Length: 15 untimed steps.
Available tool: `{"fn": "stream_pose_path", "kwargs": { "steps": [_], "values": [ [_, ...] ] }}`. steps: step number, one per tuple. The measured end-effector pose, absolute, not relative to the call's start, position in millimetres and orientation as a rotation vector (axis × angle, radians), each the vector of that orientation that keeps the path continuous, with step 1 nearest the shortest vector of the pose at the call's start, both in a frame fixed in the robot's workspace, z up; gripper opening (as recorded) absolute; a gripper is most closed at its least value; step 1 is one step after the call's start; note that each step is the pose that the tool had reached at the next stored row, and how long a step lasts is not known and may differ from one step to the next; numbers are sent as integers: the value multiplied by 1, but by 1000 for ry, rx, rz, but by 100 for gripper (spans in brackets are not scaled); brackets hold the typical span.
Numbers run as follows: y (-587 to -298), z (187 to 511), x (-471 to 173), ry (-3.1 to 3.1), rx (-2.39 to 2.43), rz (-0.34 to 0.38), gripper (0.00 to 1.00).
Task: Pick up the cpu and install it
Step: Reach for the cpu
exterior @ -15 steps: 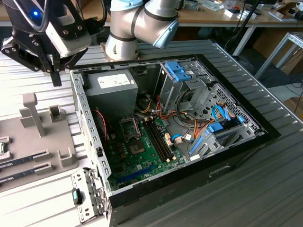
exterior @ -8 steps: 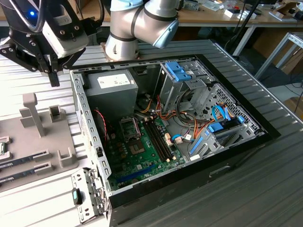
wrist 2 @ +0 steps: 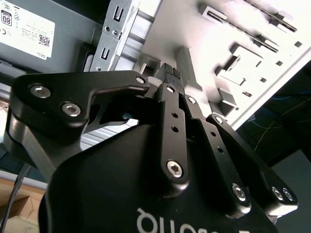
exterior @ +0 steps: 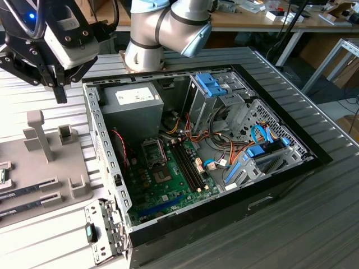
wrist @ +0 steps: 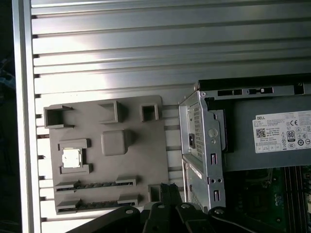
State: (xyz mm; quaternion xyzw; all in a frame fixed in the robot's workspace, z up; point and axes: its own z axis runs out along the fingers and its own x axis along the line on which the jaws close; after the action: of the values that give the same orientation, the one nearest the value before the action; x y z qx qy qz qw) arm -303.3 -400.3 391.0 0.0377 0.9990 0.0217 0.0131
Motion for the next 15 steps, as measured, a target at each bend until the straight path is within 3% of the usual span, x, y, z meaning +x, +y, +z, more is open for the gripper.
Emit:
{"fn": "stream_pose_path", "kwargs": {
  "steps": [15],
  "values": [
    [-400,391,-314,3113,117,68,11]
  ]
}}
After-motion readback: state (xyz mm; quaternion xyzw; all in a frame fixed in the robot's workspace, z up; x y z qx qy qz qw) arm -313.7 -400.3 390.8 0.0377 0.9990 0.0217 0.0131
